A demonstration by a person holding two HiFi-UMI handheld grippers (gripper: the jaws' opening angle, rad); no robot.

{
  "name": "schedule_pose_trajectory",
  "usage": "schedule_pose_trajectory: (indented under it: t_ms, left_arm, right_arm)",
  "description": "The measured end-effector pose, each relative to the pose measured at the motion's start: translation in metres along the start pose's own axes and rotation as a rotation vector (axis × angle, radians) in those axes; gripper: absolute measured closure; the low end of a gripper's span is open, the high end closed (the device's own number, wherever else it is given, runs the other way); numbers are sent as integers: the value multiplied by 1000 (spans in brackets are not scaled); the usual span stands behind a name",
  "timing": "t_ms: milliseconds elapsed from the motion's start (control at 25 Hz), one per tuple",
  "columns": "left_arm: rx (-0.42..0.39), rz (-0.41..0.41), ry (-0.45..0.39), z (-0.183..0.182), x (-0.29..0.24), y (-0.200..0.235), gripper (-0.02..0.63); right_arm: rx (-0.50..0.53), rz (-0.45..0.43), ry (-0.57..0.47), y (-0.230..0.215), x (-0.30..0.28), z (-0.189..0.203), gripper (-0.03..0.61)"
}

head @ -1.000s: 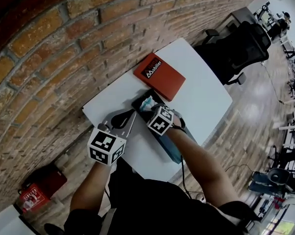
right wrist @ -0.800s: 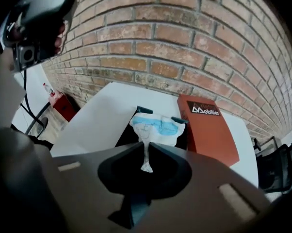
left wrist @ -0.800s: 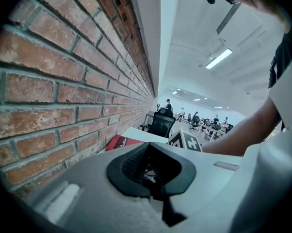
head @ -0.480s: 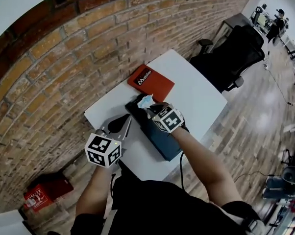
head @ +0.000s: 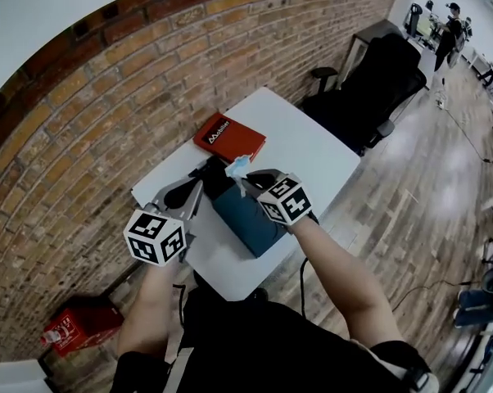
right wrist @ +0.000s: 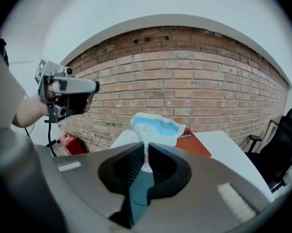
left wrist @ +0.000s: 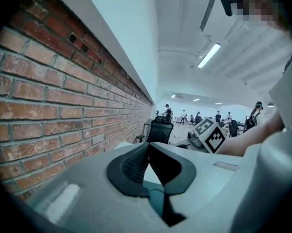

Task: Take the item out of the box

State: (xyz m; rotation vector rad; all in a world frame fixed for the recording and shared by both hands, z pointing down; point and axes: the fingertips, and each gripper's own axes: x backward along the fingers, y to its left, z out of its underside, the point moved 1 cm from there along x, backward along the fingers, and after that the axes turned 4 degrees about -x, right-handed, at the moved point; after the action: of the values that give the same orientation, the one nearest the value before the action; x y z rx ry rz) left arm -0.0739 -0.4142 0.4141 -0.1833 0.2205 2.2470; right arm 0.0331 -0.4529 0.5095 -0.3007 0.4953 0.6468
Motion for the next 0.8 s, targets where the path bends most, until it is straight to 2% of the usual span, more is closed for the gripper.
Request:
schedule_pose_trajectory:
  t_ms: [280,520,800]
  left_arm:
    - [-54,53,-23,-30,-10,-14,606]
    - [-89,60,-60,-59,-7,1,607]
    - [-111,77,-91,-70,5,10,606]
  right_arm:
    - [19,40,-170,3,65,-47,554]
    - [36,74,-291,14,96,-82,555]
    - [39,48,-376,38,126,-96,557]
